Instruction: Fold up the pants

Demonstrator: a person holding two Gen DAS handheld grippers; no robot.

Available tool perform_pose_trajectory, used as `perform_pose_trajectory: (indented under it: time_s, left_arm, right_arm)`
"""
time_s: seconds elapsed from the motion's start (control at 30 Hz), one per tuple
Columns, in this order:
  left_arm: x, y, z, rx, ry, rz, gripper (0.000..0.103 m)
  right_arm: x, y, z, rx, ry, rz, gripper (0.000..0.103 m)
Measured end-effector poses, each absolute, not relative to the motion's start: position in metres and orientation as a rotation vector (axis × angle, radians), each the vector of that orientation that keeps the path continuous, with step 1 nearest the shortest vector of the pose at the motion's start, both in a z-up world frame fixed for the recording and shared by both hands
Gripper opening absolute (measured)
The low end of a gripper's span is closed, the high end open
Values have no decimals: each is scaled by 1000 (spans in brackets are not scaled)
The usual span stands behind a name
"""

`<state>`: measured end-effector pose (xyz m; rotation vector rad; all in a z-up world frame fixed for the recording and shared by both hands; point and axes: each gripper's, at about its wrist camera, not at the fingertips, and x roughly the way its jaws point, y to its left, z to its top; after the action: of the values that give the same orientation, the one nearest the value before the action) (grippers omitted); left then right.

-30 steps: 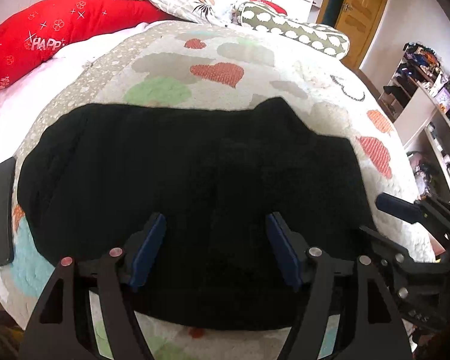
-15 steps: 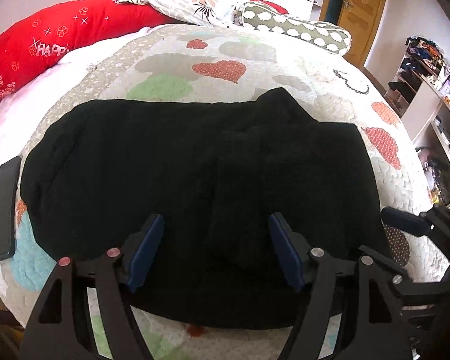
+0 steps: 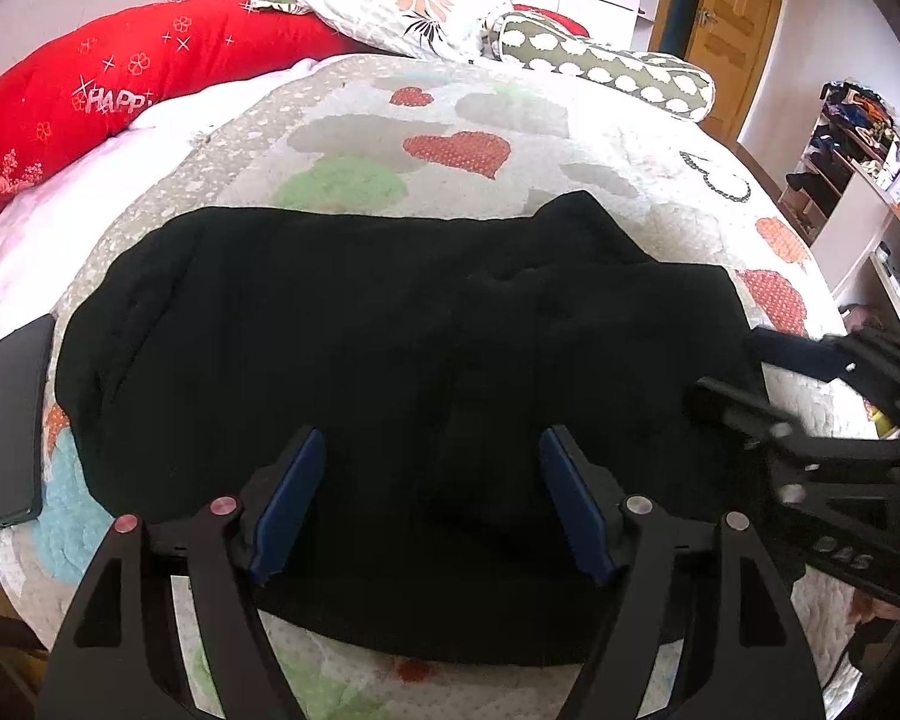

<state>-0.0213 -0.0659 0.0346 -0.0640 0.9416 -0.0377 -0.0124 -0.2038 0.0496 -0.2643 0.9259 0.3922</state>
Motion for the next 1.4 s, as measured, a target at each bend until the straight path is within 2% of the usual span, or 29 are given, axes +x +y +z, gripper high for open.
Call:
perform_pose_trajectory:
  time_s: [0.2, 0.37, 0.47, 0.53, 0.67, 1.03, 1.2, 1.27, 1.3, 1.33, 1.37, 1.4]
  left_arm:
    - [-19, -63, 31, -83, 940, -49, 77]
    - [-32, -40, 44, -185, 935, -90, 78]
    - [-42, -16, 51, -253, 912, -63, 84]
    - [-49, 9, 53, -312, 900, -18, 84]
    - [-57, 51, 45, -436, 891, 70, 86]
    - [-50, 87, 13, -580, 912, 142, 86]
    - [-42, 85, 10, -574, 897, 138, 94]
    - [-39, 87, 7, -600, 883, 130, 99]
    - [-37, 89, 6, -616, 872, 129, 100]
    - [-37, 91, 5, -629, 856, 129, 100]
    - [-37, 92, 6, -635, 843, 127, 99]
    - [-37, 93, 7, -644, 831, 122, 91]
  right_arm:
    - [-8, -200, 35, -264, 951, 413, 64]
    - [-2, -197, 58, -248, 939, 443, 64]
    - [6, -178, 74, -237, 912, 516, 65]
    - [11, -162, 81, -246, 888, 559, 71]
    - [31, -109, 89, -262, 863, 667, 77]
    - [82, 6, 62, -388, 933, 815, 82]
    - [91, 38, 38, -432, 974, 867, 82]
    - [94, 43, 30, -396, 994, 896, 80]
    - [96, 44, 28, -360, 1002, 909, 74]
    - [98, 43, 26, -313, 1018, 921, 62]
    - [100, 42, 23, -268, 1043, 927, 59]
    - [101, 39, 23, -234, 1055, 927, 50]
